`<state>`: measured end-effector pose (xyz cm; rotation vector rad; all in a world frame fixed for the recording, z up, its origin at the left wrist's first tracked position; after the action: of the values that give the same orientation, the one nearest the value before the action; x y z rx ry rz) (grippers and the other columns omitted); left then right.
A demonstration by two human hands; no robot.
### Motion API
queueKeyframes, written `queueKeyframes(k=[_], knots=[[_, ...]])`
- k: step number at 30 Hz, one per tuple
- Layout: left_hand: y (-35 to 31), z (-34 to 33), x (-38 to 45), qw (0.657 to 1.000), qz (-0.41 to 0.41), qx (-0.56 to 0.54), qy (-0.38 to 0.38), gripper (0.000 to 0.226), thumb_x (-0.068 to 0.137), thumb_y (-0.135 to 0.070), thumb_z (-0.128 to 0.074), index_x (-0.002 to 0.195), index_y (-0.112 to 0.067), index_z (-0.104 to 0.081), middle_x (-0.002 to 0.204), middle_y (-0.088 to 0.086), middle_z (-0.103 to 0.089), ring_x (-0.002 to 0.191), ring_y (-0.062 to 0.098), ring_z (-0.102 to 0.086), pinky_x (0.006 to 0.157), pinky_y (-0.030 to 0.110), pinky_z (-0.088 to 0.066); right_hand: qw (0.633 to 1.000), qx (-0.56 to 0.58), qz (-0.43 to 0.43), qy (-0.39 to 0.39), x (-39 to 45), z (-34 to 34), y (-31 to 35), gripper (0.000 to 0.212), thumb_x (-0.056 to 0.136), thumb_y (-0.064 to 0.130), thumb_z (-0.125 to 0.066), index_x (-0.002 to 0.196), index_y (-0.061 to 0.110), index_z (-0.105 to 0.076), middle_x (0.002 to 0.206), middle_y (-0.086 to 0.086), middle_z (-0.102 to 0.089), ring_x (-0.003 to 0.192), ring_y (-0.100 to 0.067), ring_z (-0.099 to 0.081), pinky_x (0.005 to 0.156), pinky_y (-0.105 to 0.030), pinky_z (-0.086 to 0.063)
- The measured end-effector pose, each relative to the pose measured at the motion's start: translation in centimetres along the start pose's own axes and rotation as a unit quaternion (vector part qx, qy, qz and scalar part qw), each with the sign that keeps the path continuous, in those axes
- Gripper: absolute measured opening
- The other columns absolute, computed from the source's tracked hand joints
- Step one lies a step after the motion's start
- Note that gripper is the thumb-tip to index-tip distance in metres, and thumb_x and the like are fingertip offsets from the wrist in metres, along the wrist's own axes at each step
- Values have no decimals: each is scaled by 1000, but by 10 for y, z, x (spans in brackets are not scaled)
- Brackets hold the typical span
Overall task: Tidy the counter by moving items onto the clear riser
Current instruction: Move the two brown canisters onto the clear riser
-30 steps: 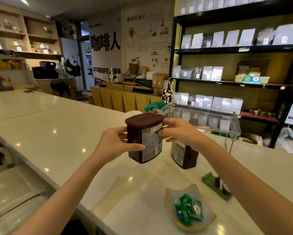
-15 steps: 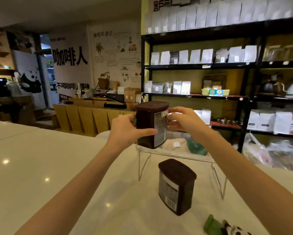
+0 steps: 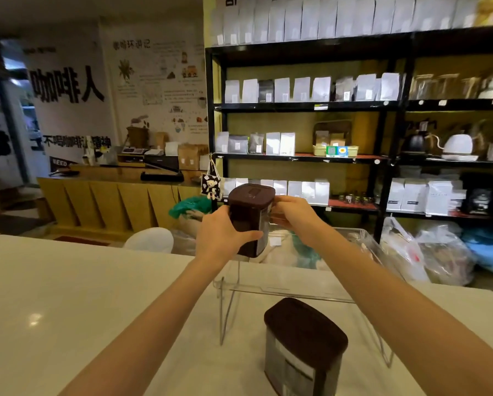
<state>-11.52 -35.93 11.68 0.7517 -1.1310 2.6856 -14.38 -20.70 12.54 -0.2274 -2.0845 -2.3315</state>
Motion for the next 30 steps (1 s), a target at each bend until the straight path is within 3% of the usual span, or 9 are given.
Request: queueKeyframes(k=[7, 10, 24, 30], knots=[[10, -17, 12, 999, 10, 32, 13, 67, 59, -50, -78, 109, -12, -56, 107, 6, -69, 99, 22, -64, 82, 40, -56, 999, -28, 1, -30, 22, -4, -18, 29, 90, 1, -41, 116, 5, -53, 116, -16, -61, 105, -28, -60, 88, -34, -51], [12, -20, 16, 999, 12, 41, 10, 68, 60, -52, -76, 110, -12, -56, 108, 5, -69, 99, 22, -64, 82, 40, -56, 999, -30, 3, -34, 26, -3, -20, 26, 90, 1, -41, 112, 6, -53, 116, -16, -60, 107, -28, -59, 95, -39, -50], [21, -28, 25, 1000, 4, 8, 1, 66, 64, -46, -76, 115, -10, -55, 113, 7, -68, 105, 22, -63, 85, 41, -56, 996, -67, 51, 6, 29, -6, -27, 40, 85, -4, -46, 122, 10, -50, 125, -16, -58, 113, -30, -55, 99, -41, -47], [22, -29, 26, 1000, 5, 20, 15, 66, 66, -47, -74, 117, -11, -51, 115, 8, -67, 107, 25, -60, 85, 42, -55, 980, -184, 64, 24, 23, -6, -23, 37, 85, 1, -50, 121, 8, -52, 124, -13, -59, 113, -27, -56, 97, -39, -47]])
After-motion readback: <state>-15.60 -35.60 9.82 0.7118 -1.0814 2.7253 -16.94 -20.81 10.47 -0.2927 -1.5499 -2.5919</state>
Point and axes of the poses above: each hand's wrist, its own x-axis towards the middle knuckle, its own z-axis out of the back of the hand, y = z × x, the point moved 6 cm from there along x, towards the middle knuckle
